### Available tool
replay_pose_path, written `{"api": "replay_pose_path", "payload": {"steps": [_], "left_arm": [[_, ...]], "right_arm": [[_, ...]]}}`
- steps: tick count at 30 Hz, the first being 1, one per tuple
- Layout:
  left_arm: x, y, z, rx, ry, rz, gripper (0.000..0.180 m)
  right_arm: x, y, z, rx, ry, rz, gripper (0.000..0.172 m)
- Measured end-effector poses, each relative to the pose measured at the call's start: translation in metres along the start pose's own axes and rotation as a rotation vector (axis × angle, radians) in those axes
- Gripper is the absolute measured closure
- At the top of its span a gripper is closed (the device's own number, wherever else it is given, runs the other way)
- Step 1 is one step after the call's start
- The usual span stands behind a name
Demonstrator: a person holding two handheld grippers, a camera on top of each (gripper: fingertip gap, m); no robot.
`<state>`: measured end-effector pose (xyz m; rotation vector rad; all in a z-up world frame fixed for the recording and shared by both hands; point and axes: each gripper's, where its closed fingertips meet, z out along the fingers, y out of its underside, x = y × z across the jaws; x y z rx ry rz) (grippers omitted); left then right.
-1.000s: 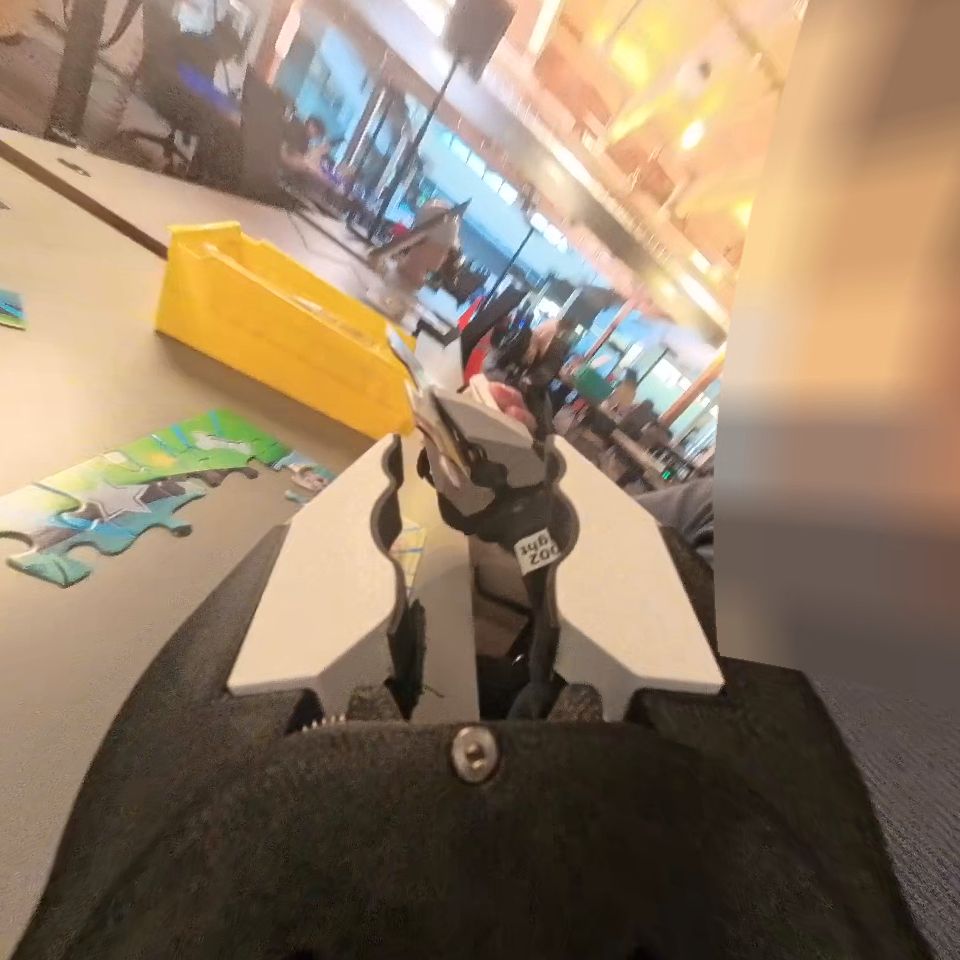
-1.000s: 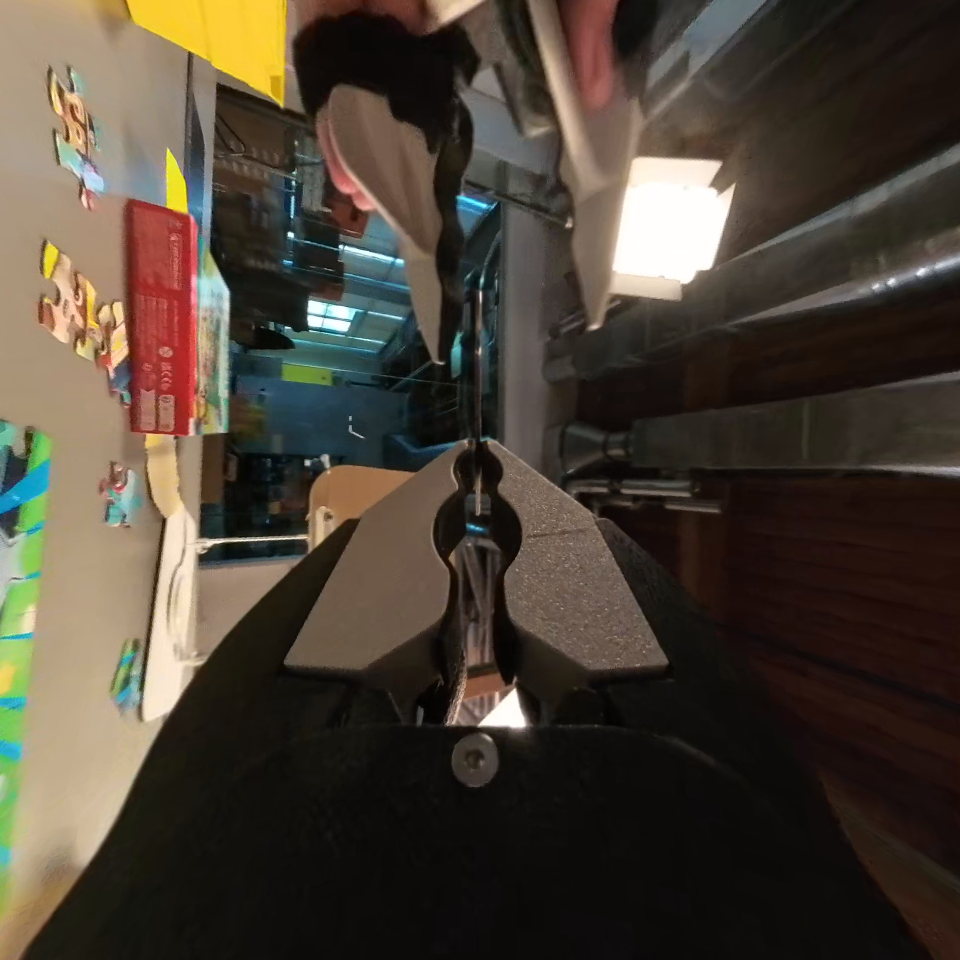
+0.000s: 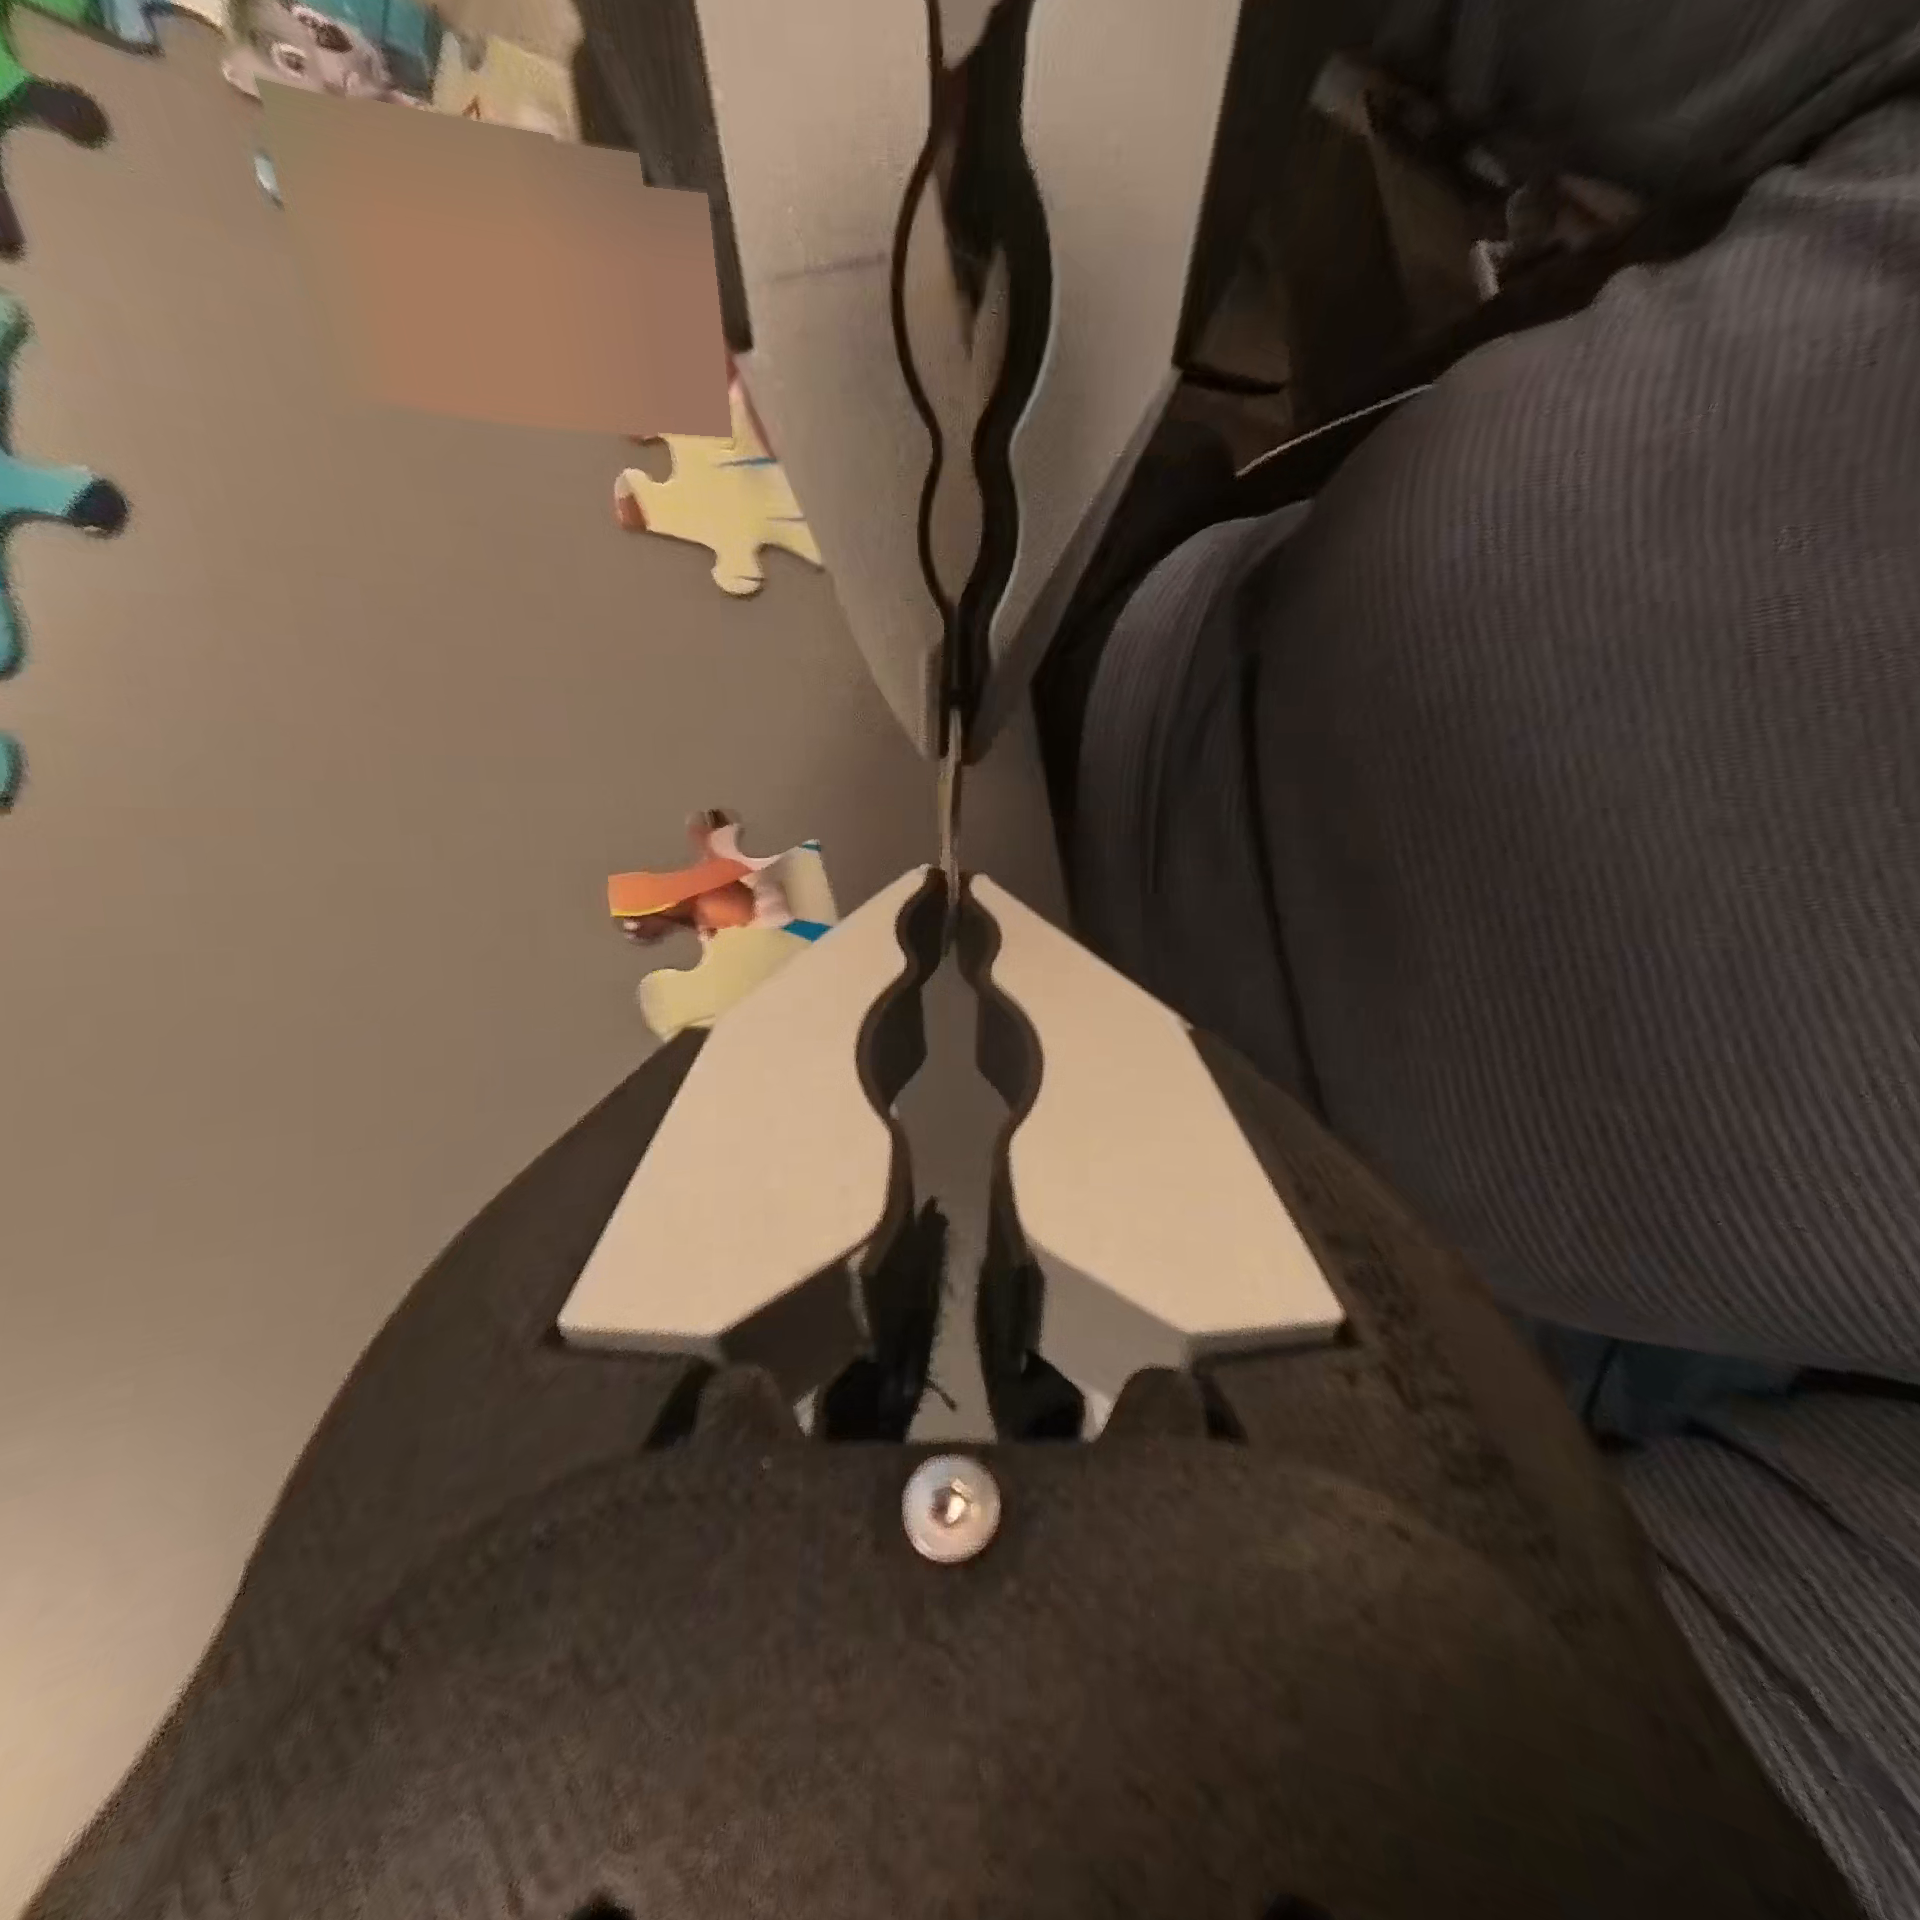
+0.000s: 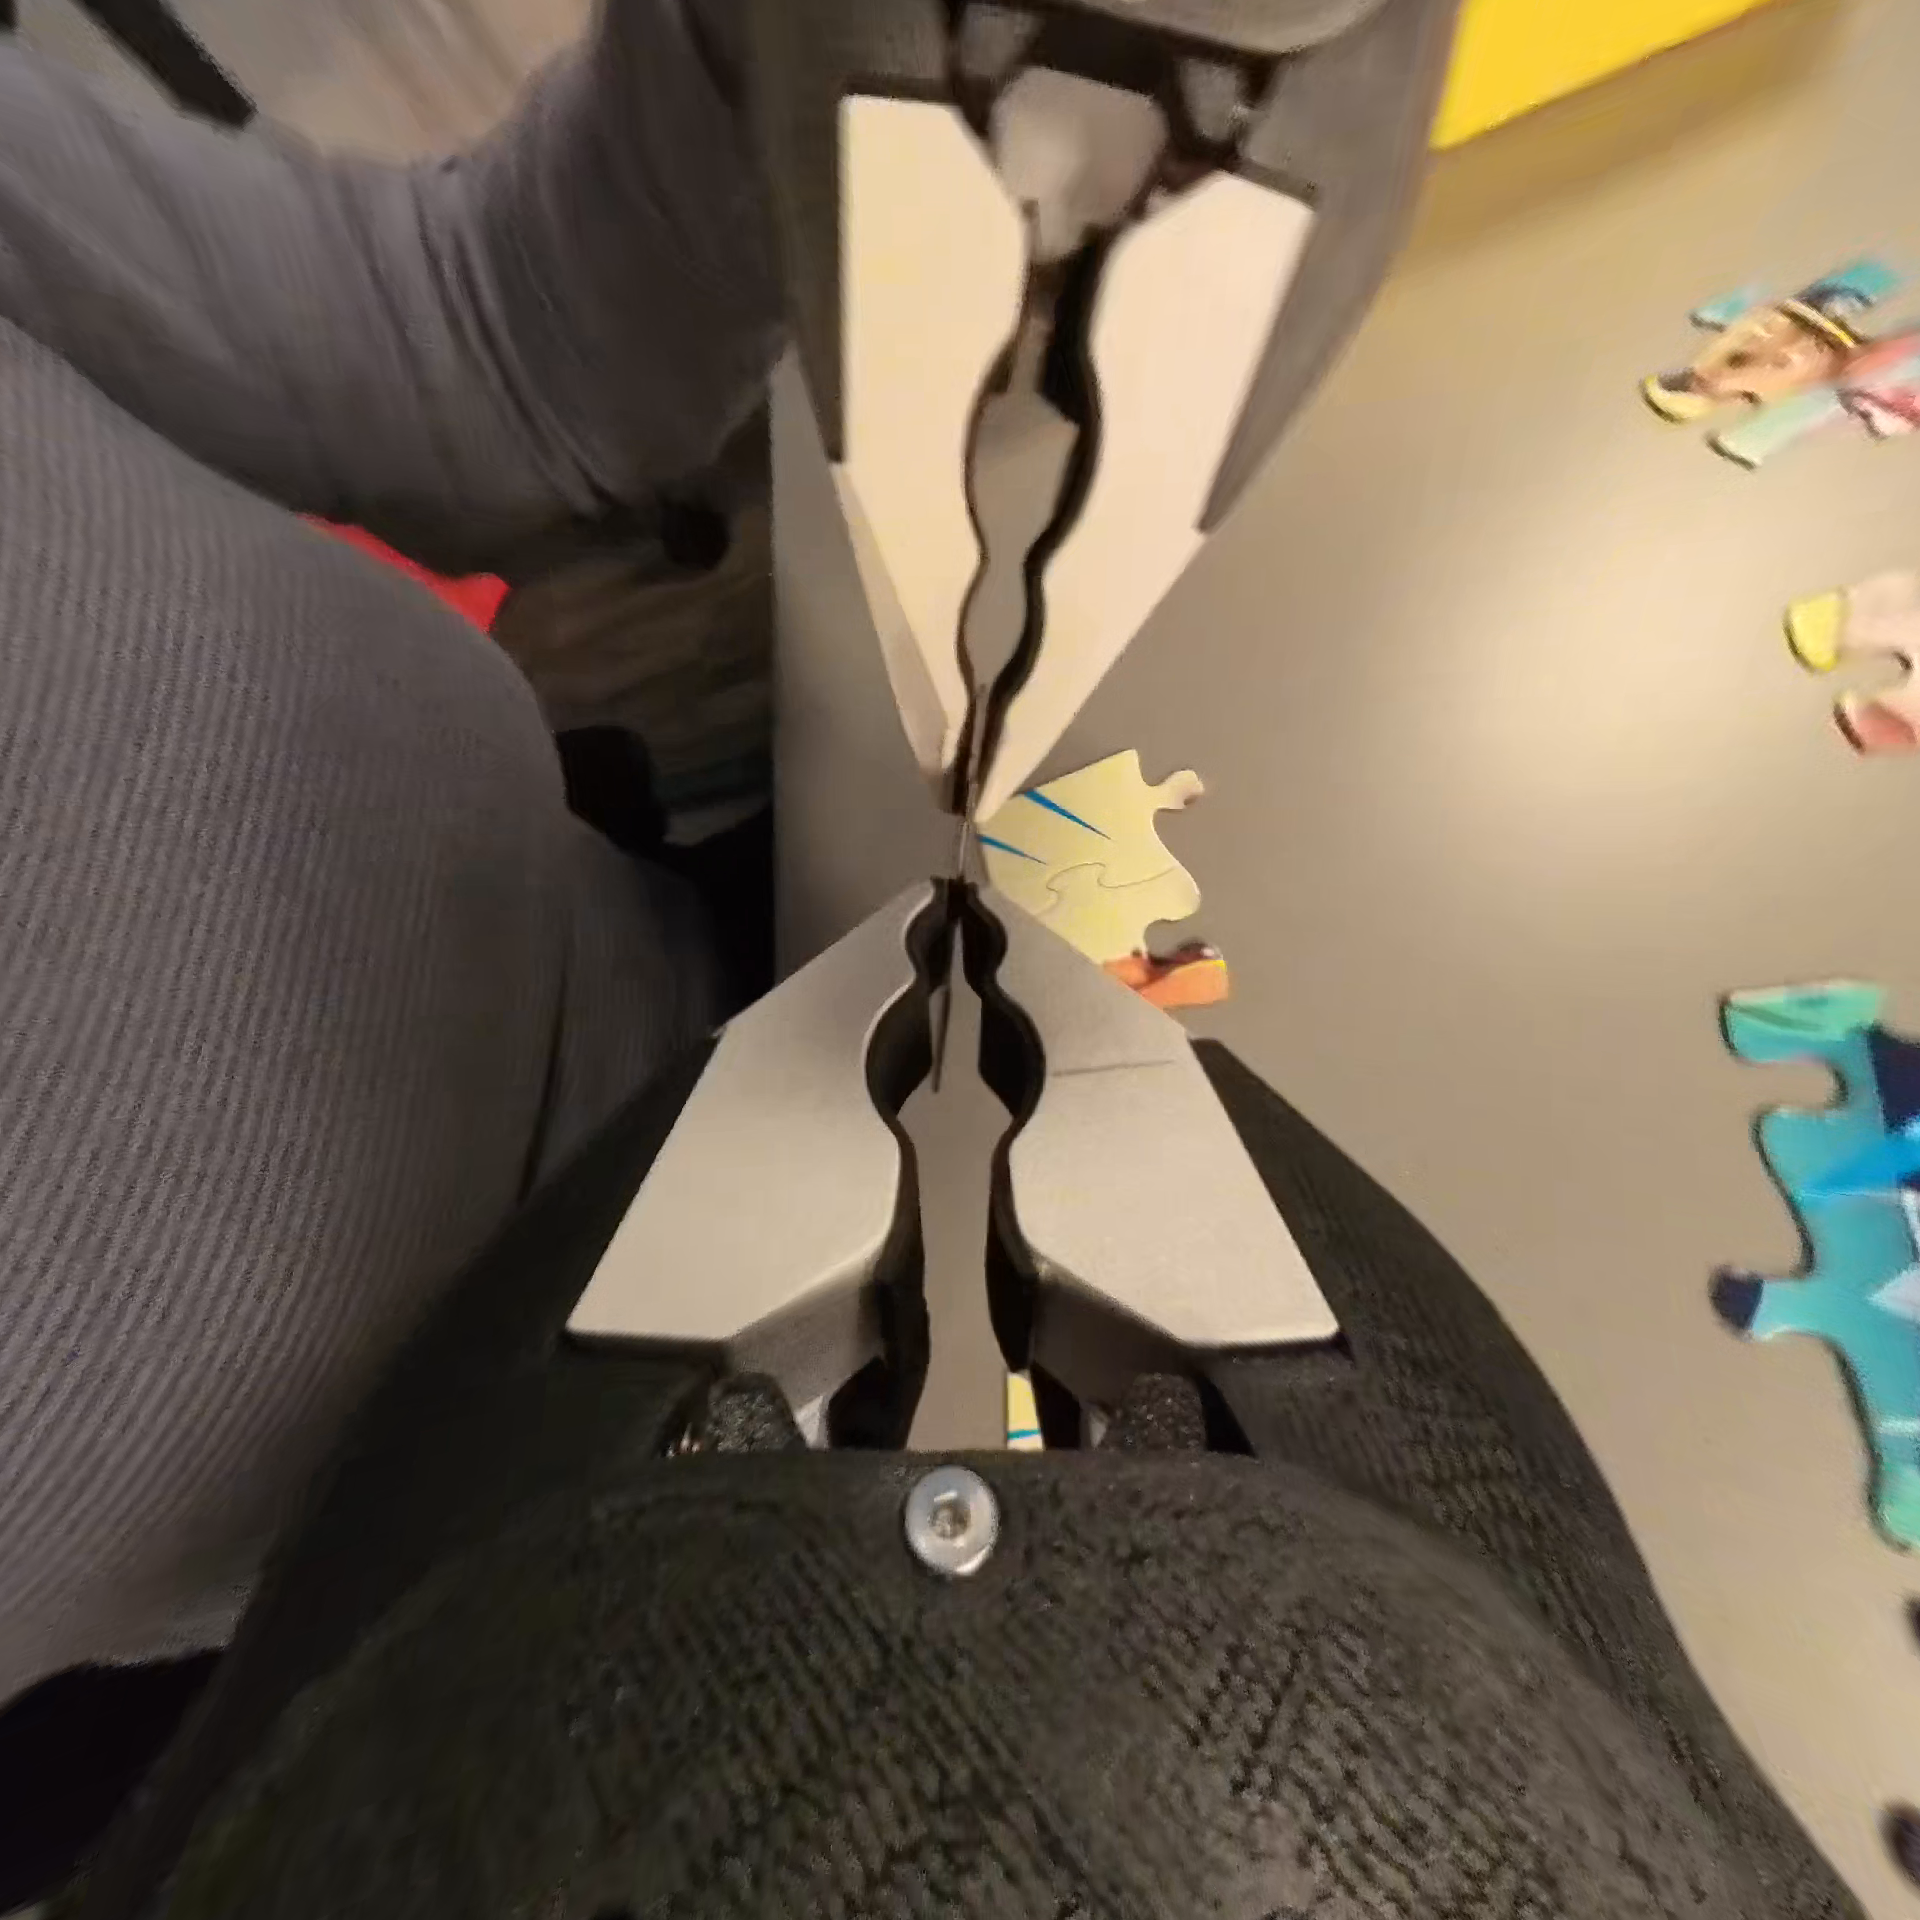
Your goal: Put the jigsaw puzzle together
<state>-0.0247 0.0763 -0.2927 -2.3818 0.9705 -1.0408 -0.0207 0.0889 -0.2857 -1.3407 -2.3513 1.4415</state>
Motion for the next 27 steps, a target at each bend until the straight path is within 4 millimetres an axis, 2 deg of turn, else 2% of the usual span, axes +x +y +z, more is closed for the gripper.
{"api": "replay_pose_path", "payload": {"steps": [2,3,4,6,8,10,15,22,27], "left_arm": [[-0.008,-0.005,-0.001,0.062,-0.044,-0.025,0.175],[-0.009,-0.006,-0.003,0.101,-0.049,-0.038,0.157],[-0.014,-0.004,-0.005,0.132,-0.082,-0.055,0.148],[-0.024,0.008,-0.004,0.163,-0.191,-0.053,0.13],[-0.033,0.026,0.005,0.139,-0.299,-0.025,0.112],[-0.042,0.034,0.014,0.138,-0.41,0.018,0.098],[-0.033,0.017,0.034,0.274,-0.464,0.135,0.095],[-0.047,0.02,0.052,0.231,-0.52,0.135,0.101],[-0.056,0.028,0.057,0.167,-0.574,0.151,0.104]], "right_arm": [[0.01,0.004,-0.005,0.053,0.021,0.121,0.172],[0.017,0.009,-0.009,0.093,0.039,0.203,0.172],[0.025,0.016,-0.013,0.126,0.059,0.292,0.172],[0.037,0.034,-0.017,0.178,0.084,0.476,0.172],[0.039,0.047,-0.013,0.212,0.045,0.642,0.172],[0.041,0.056,-0.005,0.213,0.042,0.721,0.172],[0.05,0.06,0.007,0.239,0.079,0.814,0.172],[0.059,0.065,0.014,0.236,0.13,0.876,0.172],[0.06,0.069,0.015,0.233,0.155,0.9,0.171]]}}
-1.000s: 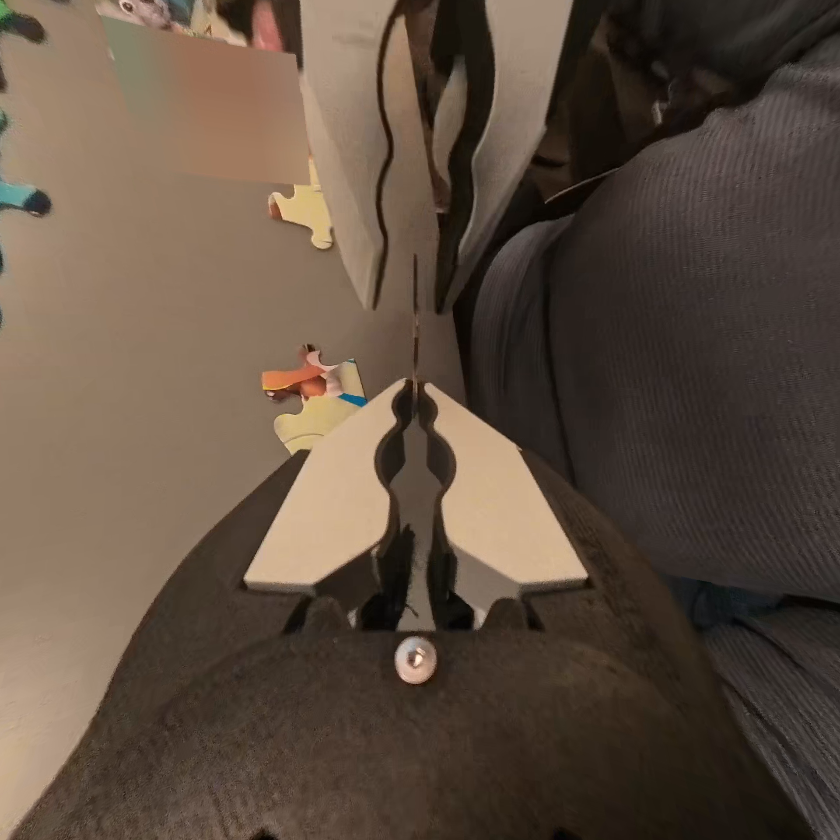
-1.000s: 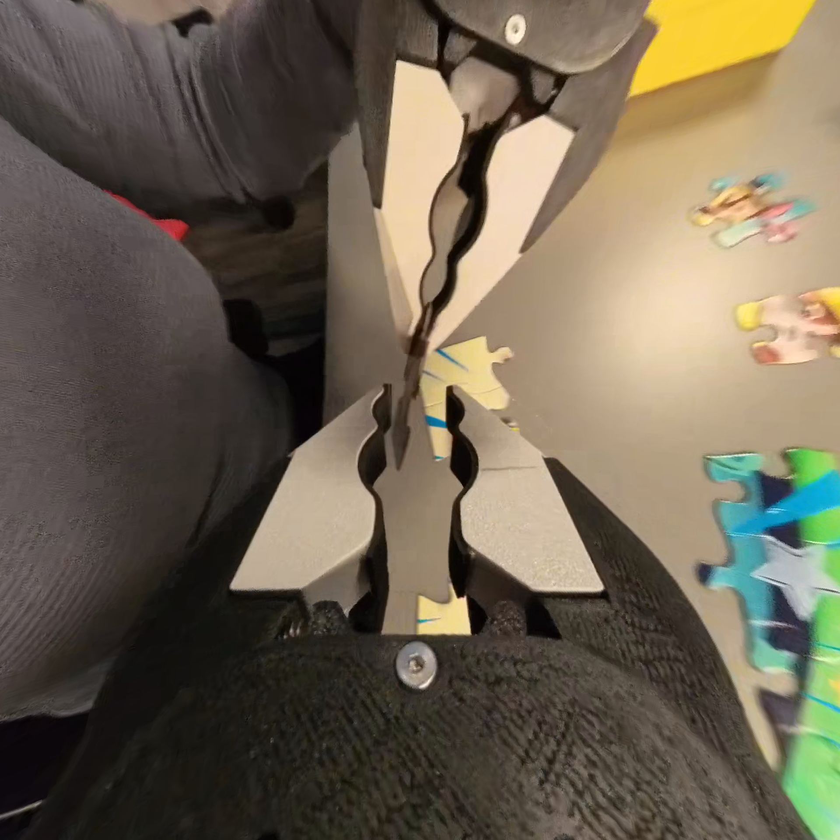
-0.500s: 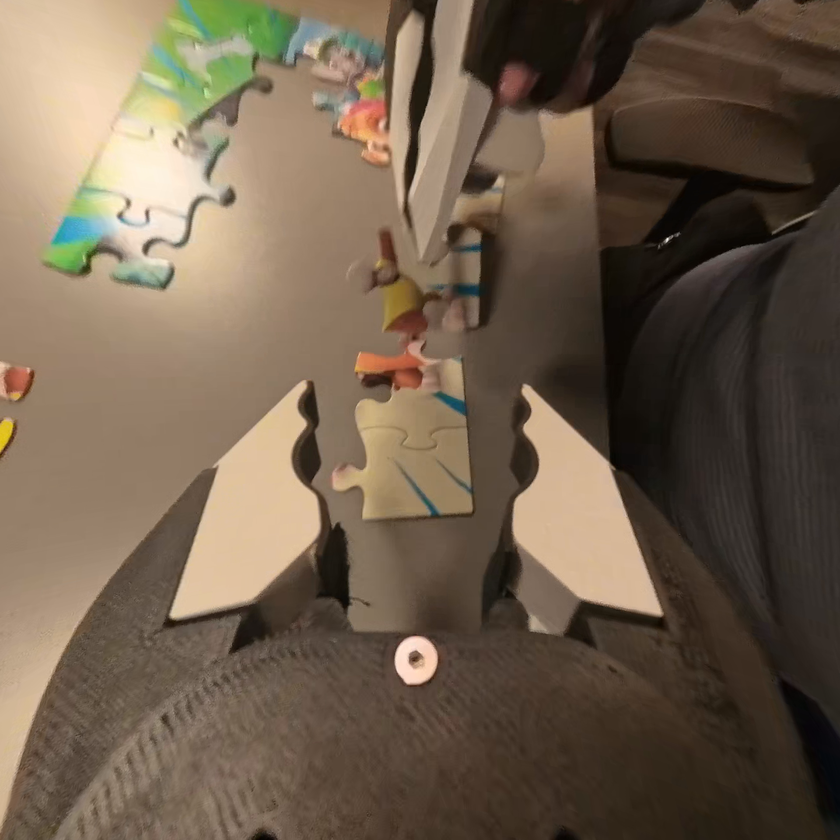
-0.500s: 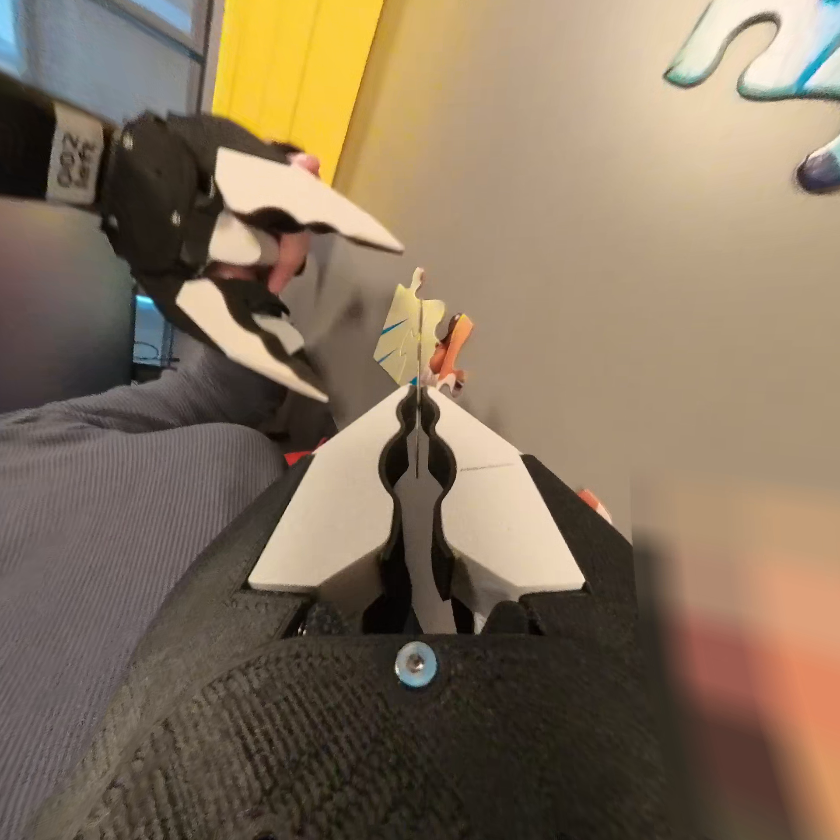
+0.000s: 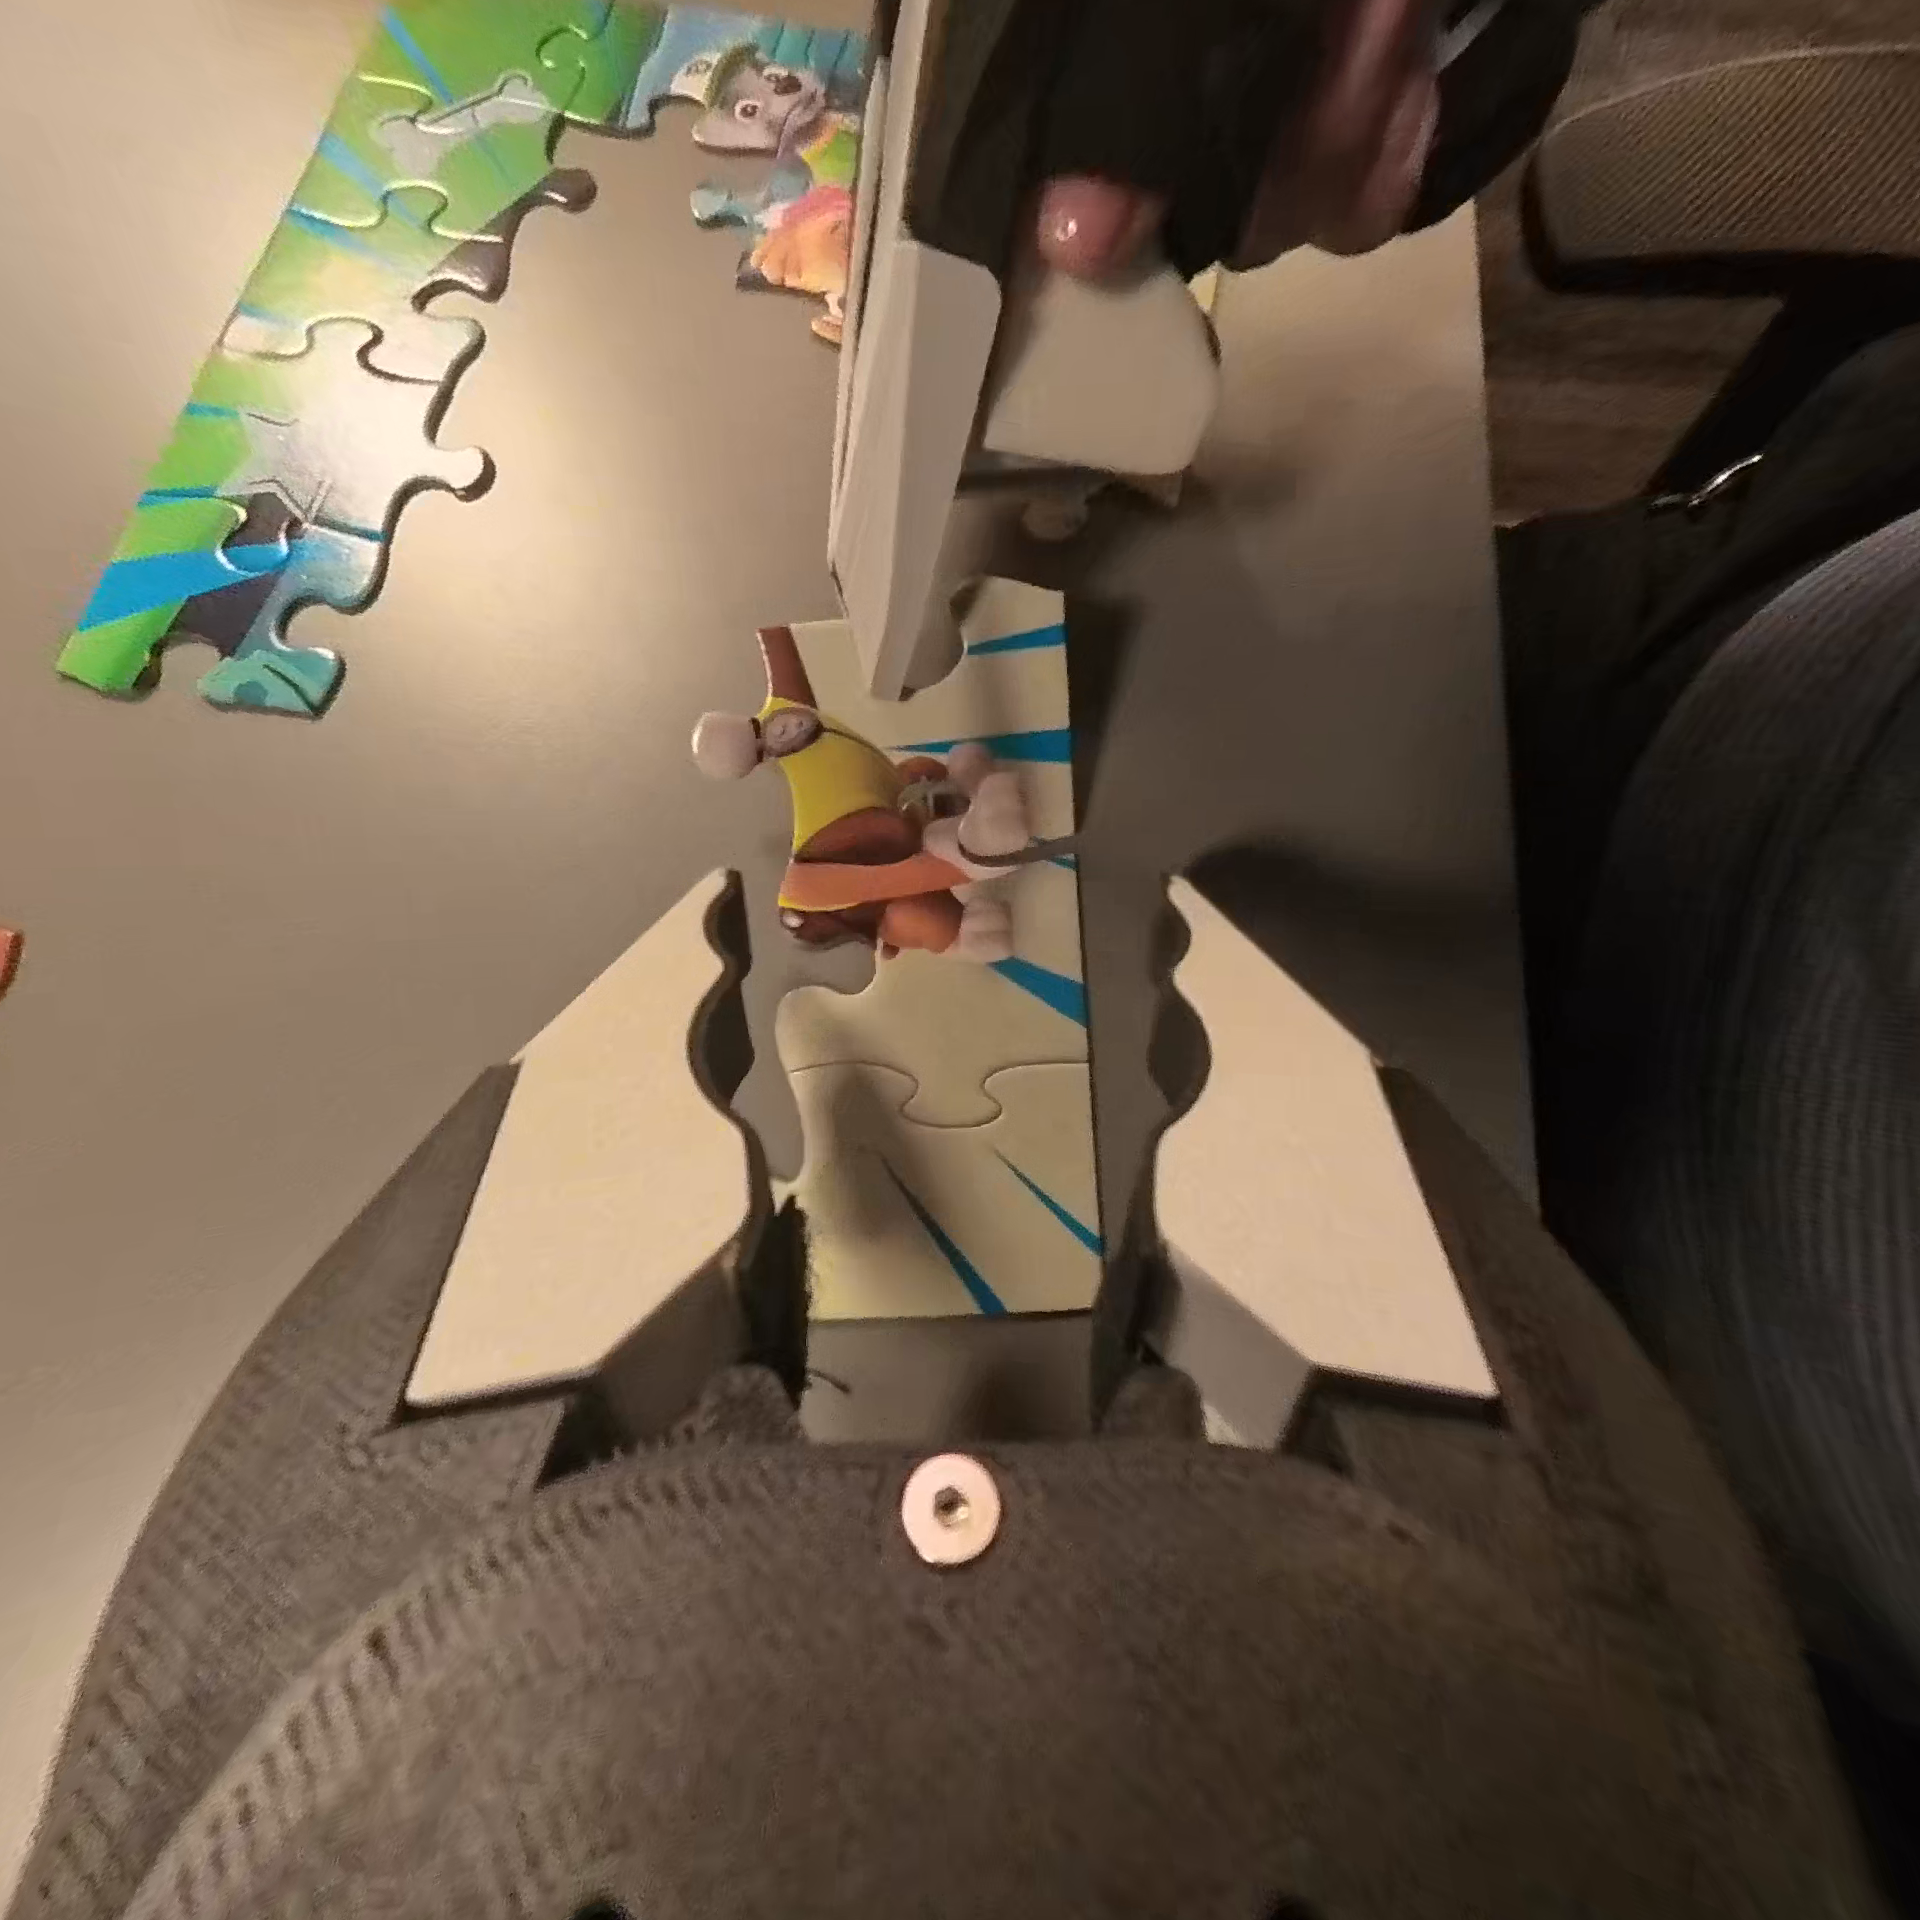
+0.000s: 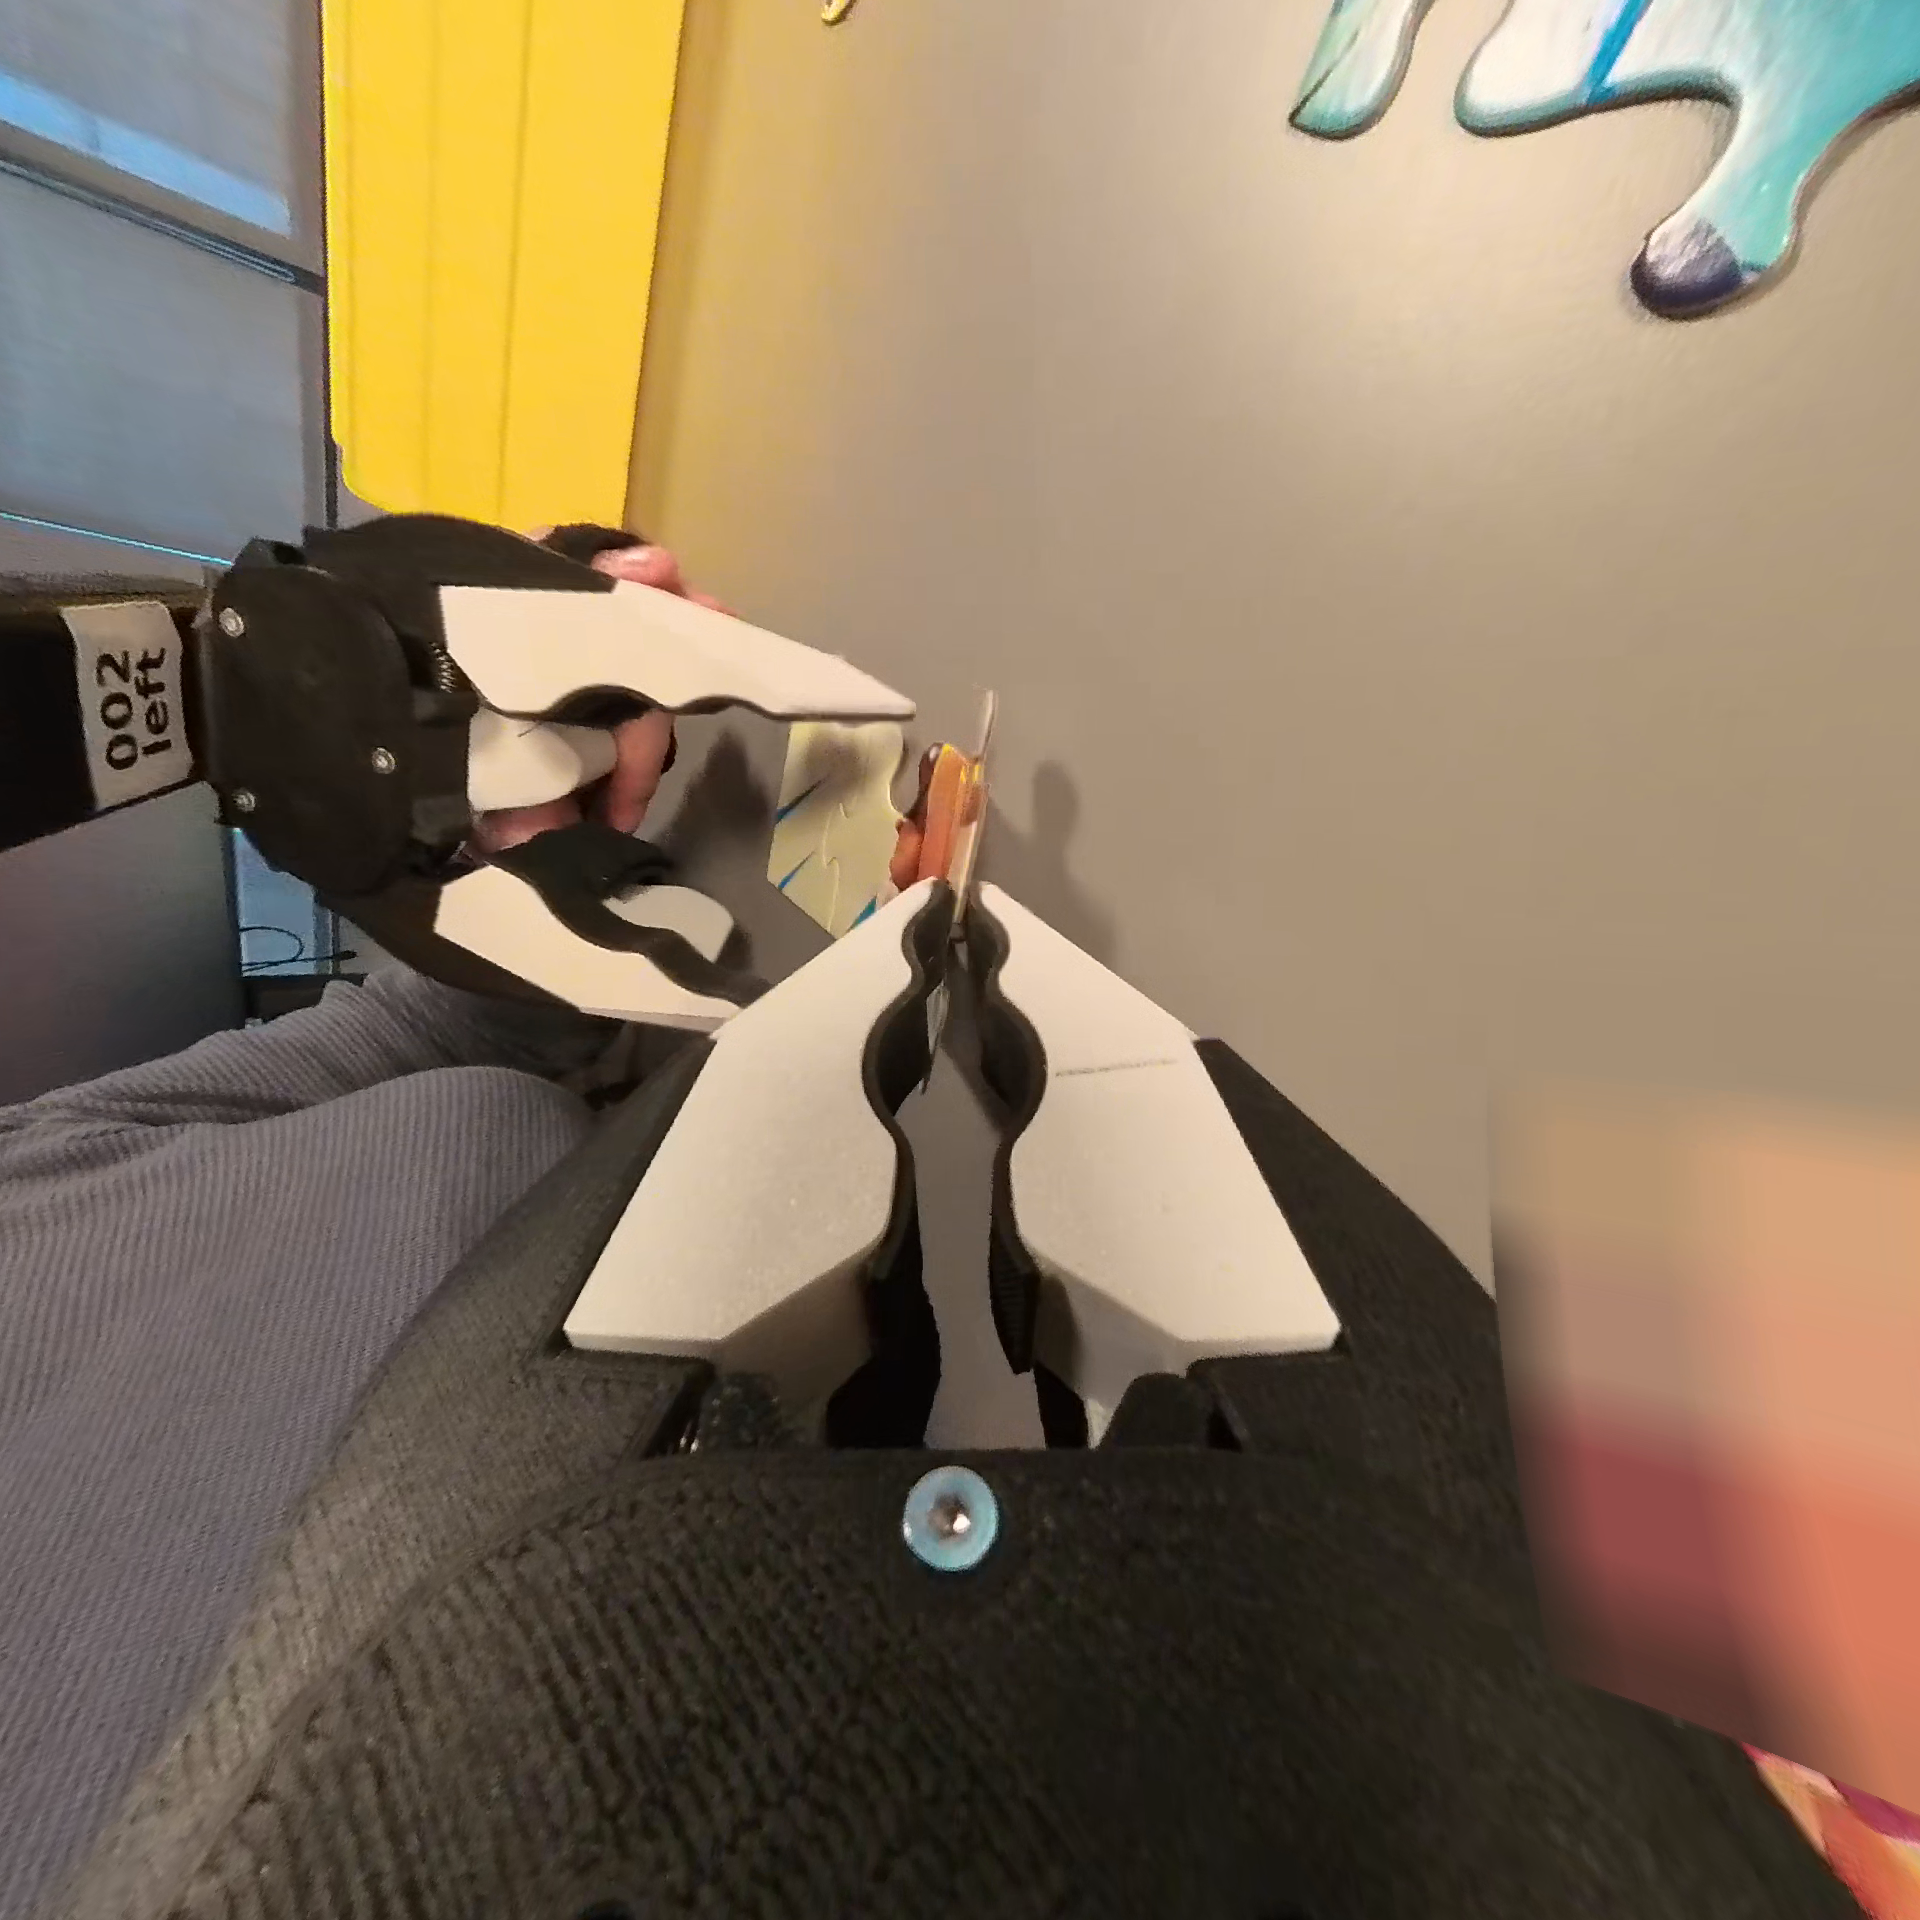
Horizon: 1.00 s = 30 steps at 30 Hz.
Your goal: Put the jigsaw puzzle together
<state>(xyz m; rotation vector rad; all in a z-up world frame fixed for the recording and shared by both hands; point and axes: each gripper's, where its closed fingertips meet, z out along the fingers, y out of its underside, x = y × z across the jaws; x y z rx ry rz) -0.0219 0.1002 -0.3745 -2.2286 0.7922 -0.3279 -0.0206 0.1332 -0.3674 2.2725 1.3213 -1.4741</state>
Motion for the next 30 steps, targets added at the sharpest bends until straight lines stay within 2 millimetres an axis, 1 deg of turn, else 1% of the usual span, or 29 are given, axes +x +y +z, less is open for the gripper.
{"api": "replay_pose_path", "payload": {"steps": [3,4,8,12,14,17,19,20,22,24,26,28,30], "left_arm": [[0.001,0.002,0.003,-0.005,0.007,0.0,0.106],[0.001,0.003,0.003,-0.01,0.006,-0.001,0.106],[0.0,0.007,0.005,-0.025,0.0,0.002,0.106],[0.0,0.007,0.001,-0.015,-0.003,0.006,0.106],[0.001,0.006,-0.003,-0.002,0.011,-0.01,0.107],[0.001,0.011,-0.009,-0.009,0.041,-0.026,0.115],[0.005,0.015,-0.011,-0.016,0.079,-0.02,0.131],[0.007,0.017,-0.012,-0.019,0.097,-0.02,0.137],[0.008,0.02,-0.012,-0.026,0.11,-0.028,0.142],[0.007,0.02,-0.012,-0.023,0.111,-0.033,0.144],[0.006,0.02,-0.012,-0.023,0.104,-0.036,0.147],[0.003,0.021,-0.011,-0.026,0.077,-0.018,0.153],[0.002,0.021,-0.011,-0.035,0.058,-0.005,0.155]], "right_arm": [[0.004,0.004,0.001,-0.009,0.032,-0.007,0.167],[0.006,0.006,0.002,-0.015,0.048,-0.018,0.162],[0.003,0.006,0.001,-0.009,0.058,-0.046,0.15],[0.002,0.008,-0.008,-0.031,0.119,-0.148,0.131],[0.003,0.009,-0.014,-0.056,0.158,-0.244,0.131],[0.0,0.01,-0.017,-0.109,0.176,-0.487,0.133],[0.0,0.014,-0.016,-0.16,0.206,-0.697,0.134],[0.002,0.017,-0.013,-0.193,0.214,-0.797,0.135],[0.001,0.026,-0.007,-0.258,0.185,-0.951,0.135],[0.0,0.025,0.0,-0.258,0.16,-1.008,0.137],[-0.002,0.02,0.003,-0.235,0.139,-1.033,0.138],[0.003,0.017,0.004,-0.245,0.15,-1.05,0.14],[0.006,0.014,0.005,-0.242,0.154,-1.041,0.142]]}}
